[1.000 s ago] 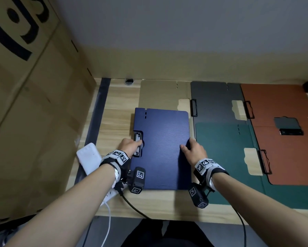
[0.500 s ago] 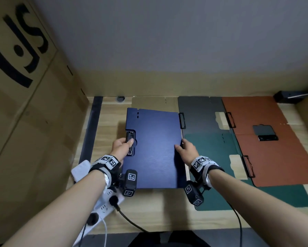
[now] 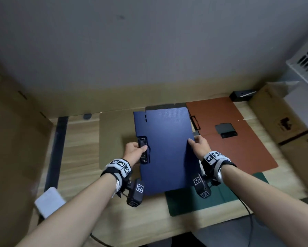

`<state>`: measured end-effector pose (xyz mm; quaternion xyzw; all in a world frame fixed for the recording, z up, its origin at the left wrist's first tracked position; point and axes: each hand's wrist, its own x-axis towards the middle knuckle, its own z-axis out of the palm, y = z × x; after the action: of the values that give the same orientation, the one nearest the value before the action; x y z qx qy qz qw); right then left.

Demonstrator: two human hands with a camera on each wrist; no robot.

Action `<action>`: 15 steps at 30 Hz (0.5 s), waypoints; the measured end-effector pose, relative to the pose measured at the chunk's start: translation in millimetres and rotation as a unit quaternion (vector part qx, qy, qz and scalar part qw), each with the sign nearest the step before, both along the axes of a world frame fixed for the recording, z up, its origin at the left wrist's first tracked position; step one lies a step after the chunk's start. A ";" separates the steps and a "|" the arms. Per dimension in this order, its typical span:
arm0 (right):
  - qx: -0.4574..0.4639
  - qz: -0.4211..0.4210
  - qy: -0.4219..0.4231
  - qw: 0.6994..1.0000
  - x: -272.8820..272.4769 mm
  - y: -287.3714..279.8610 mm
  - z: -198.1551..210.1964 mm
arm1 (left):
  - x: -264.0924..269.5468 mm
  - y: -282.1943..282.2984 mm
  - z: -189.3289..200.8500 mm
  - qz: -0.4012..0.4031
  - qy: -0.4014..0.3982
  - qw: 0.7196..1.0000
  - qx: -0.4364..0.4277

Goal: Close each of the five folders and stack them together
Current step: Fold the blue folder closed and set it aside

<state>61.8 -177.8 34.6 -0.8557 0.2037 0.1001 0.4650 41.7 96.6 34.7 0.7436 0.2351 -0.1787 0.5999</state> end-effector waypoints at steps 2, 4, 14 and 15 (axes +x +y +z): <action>-0.003 -0.024 -0.011 1.000 5.2 -30.6 -4.4 | -2.7 -27.6 -9.6 -0.043 0.026 0.999 -0.002; -0.011 -0.028 -0.025 0.999 11.6 -61.0 -7.6 | -6.4 -54.3 -17.8 -0.101 0.051 0.993 0.012; -0.150 0.158 0.000 0.976 62.3 -150.7 -5.4 | -14.9 -103.0 -35.2 -0.214 0.182 0.954 0.107; -0.167 0.195 0.003 0.967 67.5 -149.9 -5.8 | -15.5 -98.5 -36.3 -0.199 0.194 0.953 0.121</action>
<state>129.3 -327.7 28.8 -0.9442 0.0485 0.1557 0.2863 26.2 -1.9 -1.6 0.7931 0.2143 -0.4056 0.4006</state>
